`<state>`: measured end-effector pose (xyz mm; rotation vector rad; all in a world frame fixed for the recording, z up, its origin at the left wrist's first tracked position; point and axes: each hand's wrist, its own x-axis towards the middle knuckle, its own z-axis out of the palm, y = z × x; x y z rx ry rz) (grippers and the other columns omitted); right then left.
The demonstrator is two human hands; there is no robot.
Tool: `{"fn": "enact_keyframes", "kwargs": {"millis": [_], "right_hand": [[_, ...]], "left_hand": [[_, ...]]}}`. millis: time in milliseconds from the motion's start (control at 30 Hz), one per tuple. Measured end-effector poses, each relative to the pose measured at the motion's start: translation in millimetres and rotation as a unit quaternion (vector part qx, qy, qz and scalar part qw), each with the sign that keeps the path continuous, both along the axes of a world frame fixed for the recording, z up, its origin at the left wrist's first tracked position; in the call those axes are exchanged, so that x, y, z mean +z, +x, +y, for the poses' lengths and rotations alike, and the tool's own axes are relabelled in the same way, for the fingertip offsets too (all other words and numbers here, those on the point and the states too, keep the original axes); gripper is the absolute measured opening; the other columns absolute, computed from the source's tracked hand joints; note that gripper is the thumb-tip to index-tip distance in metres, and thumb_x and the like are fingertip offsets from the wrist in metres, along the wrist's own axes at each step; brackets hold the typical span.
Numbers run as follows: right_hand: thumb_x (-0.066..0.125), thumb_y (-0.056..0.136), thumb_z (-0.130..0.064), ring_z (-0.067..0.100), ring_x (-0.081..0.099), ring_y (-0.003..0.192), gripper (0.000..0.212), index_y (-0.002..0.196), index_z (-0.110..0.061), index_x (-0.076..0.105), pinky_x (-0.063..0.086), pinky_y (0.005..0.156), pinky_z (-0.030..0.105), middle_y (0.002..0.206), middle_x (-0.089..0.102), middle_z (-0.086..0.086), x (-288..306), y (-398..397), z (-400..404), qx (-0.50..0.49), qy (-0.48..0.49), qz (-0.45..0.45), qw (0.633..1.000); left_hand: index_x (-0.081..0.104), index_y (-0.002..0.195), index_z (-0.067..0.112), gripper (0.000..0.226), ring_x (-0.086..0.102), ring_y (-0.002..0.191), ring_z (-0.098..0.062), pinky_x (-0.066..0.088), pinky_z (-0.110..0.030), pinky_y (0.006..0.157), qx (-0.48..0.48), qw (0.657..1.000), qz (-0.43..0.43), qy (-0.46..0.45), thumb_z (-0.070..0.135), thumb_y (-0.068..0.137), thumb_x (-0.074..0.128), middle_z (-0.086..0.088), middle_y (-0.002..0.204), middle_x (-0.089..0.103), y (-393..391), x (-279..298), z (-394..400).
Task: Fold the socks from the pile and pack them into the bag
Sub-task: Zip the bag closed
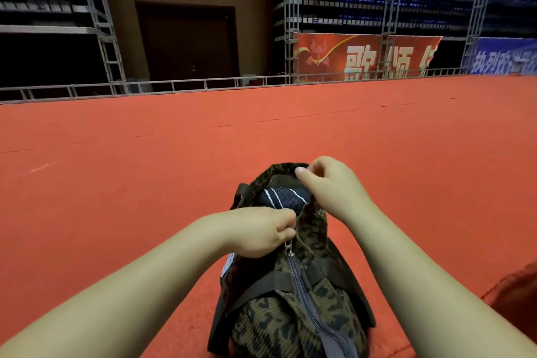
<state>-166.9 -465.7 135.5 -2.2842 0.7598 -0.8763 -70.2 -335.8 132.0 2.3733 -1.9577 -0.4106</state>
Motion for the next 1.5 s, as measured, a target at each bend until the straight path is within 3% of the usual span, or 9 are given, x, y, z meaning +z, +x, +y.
{"fn": "enact_keyframes", "kwargs": {"millis": [200,300,467,567,800,1000,1200,1400,1500], "right_hand": [[0.04,0.096,-0.05,0.021,0.049,0.082,0.041,0.087,-0.017,0.063,0.036,0.071,0.03,0.091,0.059,0.003,0.8,40.2,-9.2,0.104,-0.005,0.392,0.914],[0.041,0.09,-0.064,0.023,0.054,0.093,0.053,0.109,-0.018,0.06,0.04,0.084,0.033,0.108,0.059,0.005,2.3,44.3,-10.9,0.071,0.044,0.452,0.888],[0.061,0.072,-0.07,0.02,0.06,0.071,0.055,0.084,-0.016,0.06,0.046,0.066,0.029,0.086,0.062,0.004,-2.3,40.4,-17.2,0.078,0.064,0.517,0.85],[0.059,0.076,-0.068,0.016,0.053,0.084,0.052,0.096,-0.02,0.063,0.038,0.071,0.029,0.092,0.056,-0.005,-13.4,38.9,-22.0,0.108,-0.005,0.486,0.867],[0.057,0.089,-0.05,0.006,0.042,0.057,0.037,0.064,-0.024,0.047,0.03,0.055,0.026,0.063,0.046,-0.01,-11.6,35.2,-28.8,0.182,-0.023,0.376,0.908],[0.063,0.082,-0.05,0.015,0.048,0.067,0.032,0.076,-0.018,0.059,0.035,0.06,0.03,0.069,0.052,-0.005,-17.7,43.3,-35.5,0.166,-0.073,0.442,0.878],[0.06,0.082,-0.051,0.021,0.054,0.073,0.036,0.076,-0.018,0.047,0.034,0.057,0.033,0.078,0.059,-0.001,-23.6,-1.0,-18.1,-0.047,-0.038,0.139,0.988],[0.052,0.082,-0.065,0.006,0.038,0.043,0.061,0.036,-0.026,0.049,0.028,0.047,0.024,0.033,0.041,-0.011,-12.8,-53.6,49.0,0.042,0.117,0.278,0.952],[0.064,0.081,-0.053,0.01,0.028,0.042,0.057,0.048,-0.016,0.037,0.021,0.046,0.027,0.04,0.034,-0.008,-29.0,-52.7,51.4,0.065,0.091,0.267,0.957]], "left_hand": [[0.042,0.088,0.024,0.016,0.052,0.084,-0.017,0.04,-0.033,0.073,0.004,0.996,0.086,-0.01,0.034,0.1,0.036,0.0,0.094,0.058,3.3,-3.2,11.2],[0.041,0.087,0.025,0.018,0.043,0.068,-0.008,0.034,-0.026,0.062,0.032,0.99,0.13,-0.048,0.035,0.1,0.034,0.008,0.077,0.047,0.2,-7.2,14.0],[0.046,0.099,0.017,0.023,0.043,0.074,-0.013,0.034,-0.03,0.066,0.066,0.984,0.137,-0.096,0.036,0.1,0.033,0.005,0.08,0.046,1.9,-16.1,17.1],[0.045,0.099,0.018,0.023,0.045,0.073,-0.011,0.036,-0.029,0.066,0.068,0.984,0.136,-0.096,0.038,0.1,0.033,0.006,0.08,0.049,5.4,-24.8,21.1],[0.041,0.079,0.03,0.021,0.058,0.1,-0.008,0.044,-0.035,0.085,0.091,0.961,0.205,-0.163,0.036,0.099,0.036,0.009,0.101,0.064,2.3,-35.5,26.0],[0.043,0.084,0.029,0.015,0.051,0.081,-0.015,0.036,-0.033,0.066,0.094,0.964,0.108,-0.224,0.036,0.097,0.041,0.007,0.088,0.058,-8.4,-27.8,12.6],[0.042,0.081,0.029,0.02,0.052,0.089,-0.02,0.041,-0.037,0.08,0.093,0.977,0.133,-0.138,0.037,0.098,0.037,0.002,0.092,0.056,8.9,-23.6,7.2],[0.046,0.09,0.025,0.018,0.054,0.092,-0.02,0.043,-0.039,0.085,0.077,0.986,0.11,-0.096,0.038,0.098,0.037,0.001,0.097,0.057,14.0,-17.7,-1.6],[0.047,0.091,0.026,0.016,0.055,0.093,-0.019,0.044,-0.038,0.084,0.076,0.989,0.095,-0.081,0.038,0.097,0.04,0.002,0.099,0.058,14.8,-19.4,-1.7]]}}
